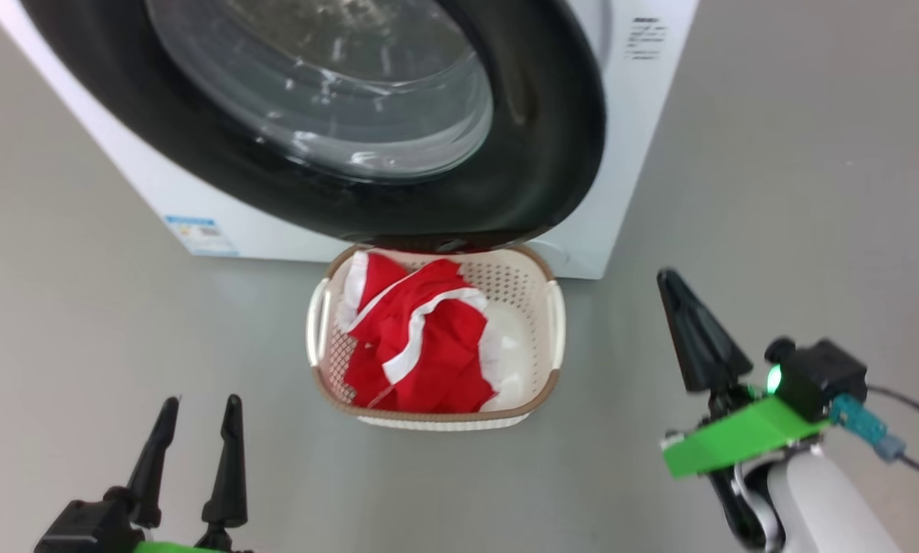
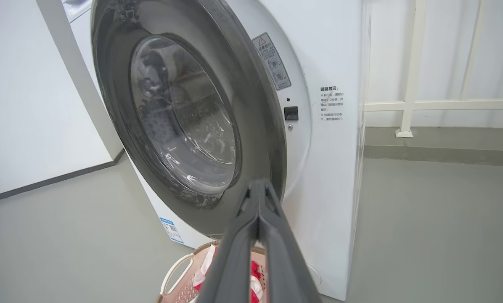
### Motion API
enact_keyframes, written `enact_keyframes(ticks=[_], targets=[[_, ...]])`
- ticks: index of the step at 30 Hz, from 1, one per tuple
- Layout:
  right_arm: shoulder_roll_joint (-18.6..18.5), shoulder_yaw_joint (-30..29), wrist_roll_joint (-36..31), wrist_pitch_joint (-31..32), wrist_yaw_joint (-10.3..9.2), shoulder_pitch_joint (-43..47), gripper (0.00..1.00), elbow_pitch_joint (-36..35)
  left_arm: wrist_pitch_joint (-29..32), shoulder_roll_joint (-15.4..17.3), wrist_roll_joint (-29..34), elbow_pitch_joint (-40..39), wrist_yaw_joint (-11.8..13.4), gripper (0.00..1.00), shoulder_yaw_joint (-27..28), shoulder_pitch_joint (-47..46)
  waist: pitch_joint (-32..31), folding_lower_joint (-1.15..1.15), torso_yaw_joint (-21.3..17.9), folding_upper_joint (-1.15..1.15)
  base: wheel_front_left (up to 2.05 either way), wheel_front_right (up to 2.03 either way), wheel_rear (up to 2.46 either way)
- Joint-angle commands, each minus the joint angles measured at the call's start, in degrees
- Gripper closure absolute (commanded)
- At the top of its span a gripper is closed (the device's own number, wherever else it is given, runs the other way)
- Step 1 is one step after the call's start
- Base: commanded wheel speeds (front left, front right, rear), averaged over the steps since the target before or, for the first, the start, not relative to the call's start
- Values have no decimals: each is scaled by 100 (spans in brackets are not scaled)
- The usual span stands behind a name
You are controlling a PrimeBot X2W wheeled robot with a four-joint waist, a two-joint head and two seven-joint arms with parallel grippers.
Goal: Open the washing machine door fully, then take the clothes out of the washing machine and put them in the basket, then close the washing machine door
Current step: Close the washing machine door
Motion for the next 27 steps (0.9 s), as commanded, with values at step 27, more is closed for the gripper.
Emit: enact_keyframes(ticks=[27], targets=[[-39,-491,-352,-36,42,-2348,100,338,-52,15,-662,45,-30,0,-628,-1205,1646,-1,1318,0,0,0,0]])
